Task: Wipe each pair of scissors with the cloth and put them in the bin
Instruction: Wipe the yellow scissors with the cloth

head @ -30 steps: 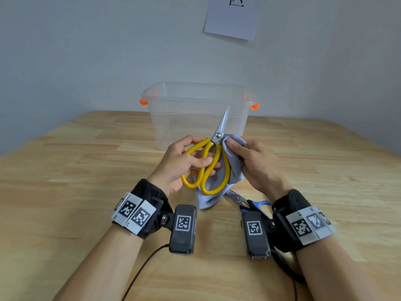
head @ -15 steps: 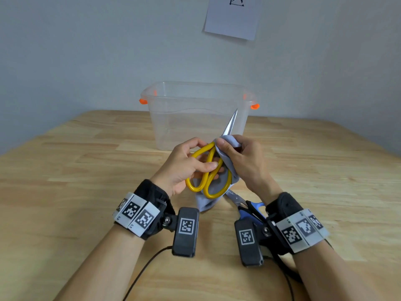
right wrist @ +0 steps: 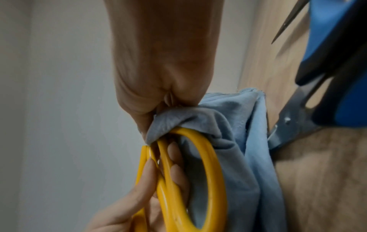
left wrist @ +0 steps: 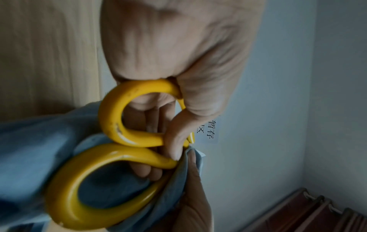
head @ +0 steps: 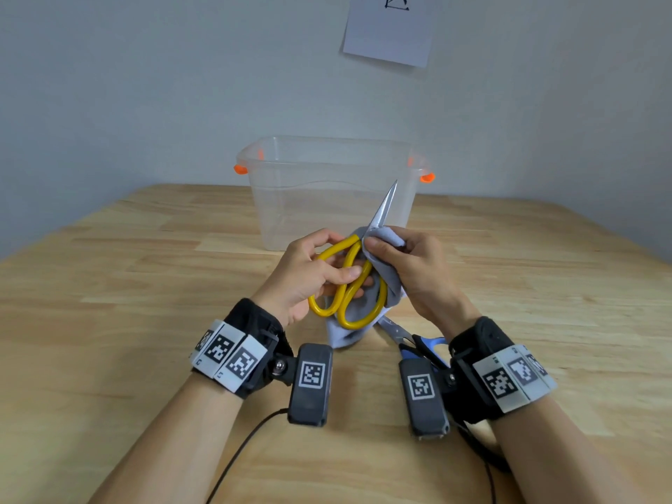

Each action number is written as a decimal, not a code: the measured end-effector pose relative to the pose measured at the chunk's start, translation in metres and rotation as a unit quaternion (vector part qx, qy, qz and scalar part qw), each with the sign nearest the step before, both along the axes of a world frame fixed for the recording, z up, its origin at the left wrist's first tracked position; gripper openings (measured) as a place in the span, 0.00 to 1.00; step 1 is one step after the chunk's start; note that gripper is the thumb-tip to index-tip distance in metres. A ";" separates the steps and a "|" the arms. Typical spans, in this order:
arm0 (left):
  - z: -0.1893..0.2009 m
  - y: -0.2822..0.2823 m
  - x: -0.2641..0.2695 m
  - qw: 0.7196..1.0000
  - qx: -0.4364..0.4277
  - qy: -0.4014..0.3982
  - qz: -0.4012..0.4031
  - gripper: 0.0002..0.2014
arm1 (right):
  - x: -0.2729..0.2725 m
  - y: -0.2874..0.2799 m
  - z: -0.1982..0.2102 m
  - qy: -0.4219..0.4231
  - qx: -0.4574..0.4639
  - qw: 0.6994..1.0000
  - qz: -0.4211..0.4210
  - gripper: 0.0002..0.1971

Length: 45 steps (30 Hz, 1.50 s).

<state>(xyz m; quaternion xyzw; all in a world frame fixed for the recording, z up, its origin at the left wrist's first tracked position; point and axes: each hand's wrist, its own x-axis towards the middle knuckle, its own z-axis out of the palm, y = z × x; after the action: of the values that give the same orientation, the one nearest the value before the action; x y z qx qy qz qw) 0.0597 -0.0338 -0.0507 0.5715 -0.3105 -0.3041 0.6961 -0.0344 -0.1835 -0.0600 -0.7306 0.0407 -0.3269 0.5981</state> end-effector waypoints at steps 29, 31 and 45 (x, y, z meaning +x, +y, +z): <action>0.000 -0.002 -0.005 0.999 0.025 -0.022 -0.008 0.13 | 0.007 0.011 0.001 0.000 -0.014 0.992 -0.129 0.14; -0.001 -0.004 -0.008 0.999 0.030 -0.032 -0.010 0.14 | 0.008 0.010 -0.001 0.001 -0.036 0.986 -0.166 0.22; 0.001 -0.001 -0.004 0.999 0.028 -0.014 -0.003 0.14 | 0.002 0.005 0.001 0.011 -0.017 0.997 -0.070 0.09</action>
<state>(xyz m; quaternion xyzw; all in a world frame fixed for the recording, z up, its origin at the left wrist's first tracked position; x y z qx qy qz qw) 0.0558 -0.0352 -0.0500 0.5943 -0.3134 -0.3068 0.6741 -0.0325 -0.1784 -0.0590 -0.7397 0.0932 -0.3607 0.5604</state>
